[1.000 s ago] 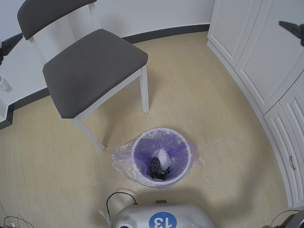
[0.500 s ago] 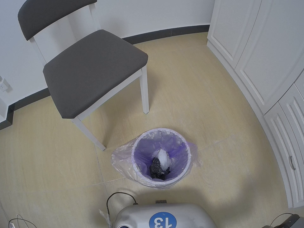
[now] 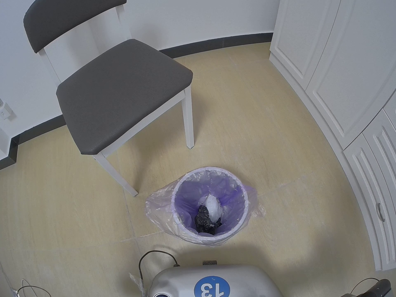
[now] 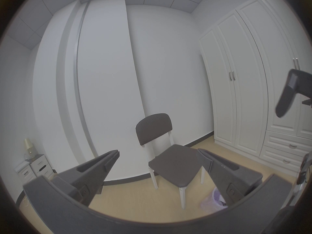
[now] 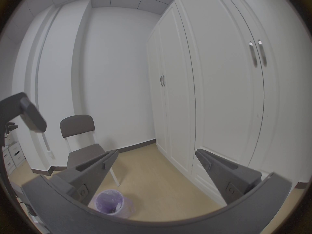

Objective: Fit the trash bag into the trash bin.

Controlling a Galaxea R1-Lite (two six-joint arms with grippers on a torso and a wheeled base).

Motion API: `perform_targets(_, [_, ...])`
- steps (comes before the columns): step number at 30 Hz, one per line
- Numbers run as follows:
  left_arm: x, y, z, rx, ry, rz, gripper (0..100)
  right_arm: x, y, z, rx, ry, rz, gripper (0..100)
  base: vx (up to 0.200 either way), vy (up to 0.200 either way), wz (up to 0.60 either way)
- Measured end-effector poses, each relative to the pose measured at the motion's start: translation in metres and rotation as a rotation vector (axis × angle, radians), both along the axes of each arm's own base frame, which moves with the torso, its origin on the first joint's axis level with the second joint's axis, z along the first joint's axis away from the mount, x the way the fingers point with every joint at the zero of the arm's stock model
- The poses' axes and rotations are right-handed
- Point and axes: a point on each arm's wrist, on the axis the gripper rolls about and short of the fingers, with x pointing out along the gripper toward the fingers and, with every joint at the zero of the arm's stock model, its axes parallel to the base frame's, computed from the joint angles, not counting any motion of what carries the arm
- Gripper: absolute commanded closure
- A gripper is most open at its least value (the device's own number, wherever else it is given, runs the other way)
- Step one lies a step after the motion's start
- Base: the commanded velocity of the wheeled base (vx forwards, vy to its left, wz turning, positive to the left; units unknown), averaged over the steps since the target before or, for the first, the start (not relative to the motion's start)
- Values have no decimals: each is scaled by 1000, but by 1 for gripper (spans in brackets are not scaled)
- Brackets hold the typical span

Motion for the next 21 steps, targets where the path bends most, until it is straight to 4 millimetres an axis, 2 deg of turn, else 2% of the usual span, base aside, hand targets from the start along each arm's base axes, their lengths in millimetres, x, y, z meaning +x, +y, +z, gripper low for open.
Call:
perform_targets(5, [-30, 0, -25, -1, 9, 24, 0, -7, 1, -24, 74, 5, 27, 0, 0, 0, 0])
perform_targets(11, [-47, -6, -52, -7, 27, 60, 0, 4, 2, -42, 81, 62, 53, 0, 0, 0, 0])
perform_targets(15, [-43, -11, -68, -4, 51, 71, 0, 13, 3, -52, 70, 104, 83, 0, 0, 0, 0])
perform_targets(21, [-21, -17, -95, -20, 126, 37, 0, 38, 4, -71, 39, 185, 120, 0, 0, 0, 0])
